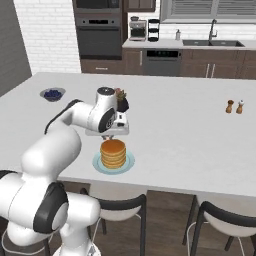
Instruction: Take the strawberry from the fridge and place it on top of the pancake, located on the dining counter.
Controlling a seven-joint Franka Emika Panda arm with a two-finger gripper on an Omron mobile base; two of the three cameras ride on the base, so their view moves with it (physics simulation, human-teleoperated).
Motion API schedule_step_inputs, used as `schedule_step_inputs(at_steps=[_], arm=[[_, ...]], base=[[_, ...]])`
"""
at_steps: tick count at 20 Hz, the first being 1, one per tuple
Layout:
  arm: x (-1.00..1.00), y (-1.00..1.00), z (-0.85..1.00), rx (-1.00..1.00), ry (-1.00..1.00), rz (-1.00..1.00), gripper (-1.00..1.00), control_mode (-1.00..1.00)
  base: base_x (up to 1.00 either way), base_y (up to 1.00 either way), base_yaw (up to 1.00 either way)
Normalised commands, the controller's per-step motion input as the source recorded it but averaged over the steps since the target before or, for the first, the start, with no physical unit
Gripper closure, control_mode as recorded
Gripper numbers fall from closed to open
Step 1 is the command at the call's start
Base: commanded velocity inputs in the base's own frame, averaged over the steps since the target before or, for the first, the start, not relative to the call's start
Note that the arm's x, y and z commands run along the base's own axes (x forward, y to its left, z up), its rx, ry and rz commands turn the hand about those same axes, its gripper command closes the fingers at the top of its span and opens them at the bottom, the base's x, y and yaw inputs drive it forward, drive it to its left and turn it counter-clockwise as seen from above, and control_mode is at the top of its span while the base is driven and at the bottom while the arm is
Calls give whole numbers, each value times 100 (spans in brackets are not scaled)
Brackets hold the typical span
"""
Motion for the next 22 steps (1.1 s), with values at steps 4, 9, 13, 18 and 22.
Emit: schedule_step_inputs(at_steps=[4, 9, 13, 18, 22], arm=[[1, 1, -42, -9, -1, 2, 100, -100], [18, 0, -14, -3, -9, 0, 100, -100], [20, 0, -21, 0, -4, 1, 100, -100], [12, 0, -23, 0, 0, 0, 100, -100], [14, 0, -6, 0, 0, 1, 100, -100]], base=[[0, 0, 0], [0, 0, 0], [0, 0, 0], [0, 0, 0], [0, 0, 0]])
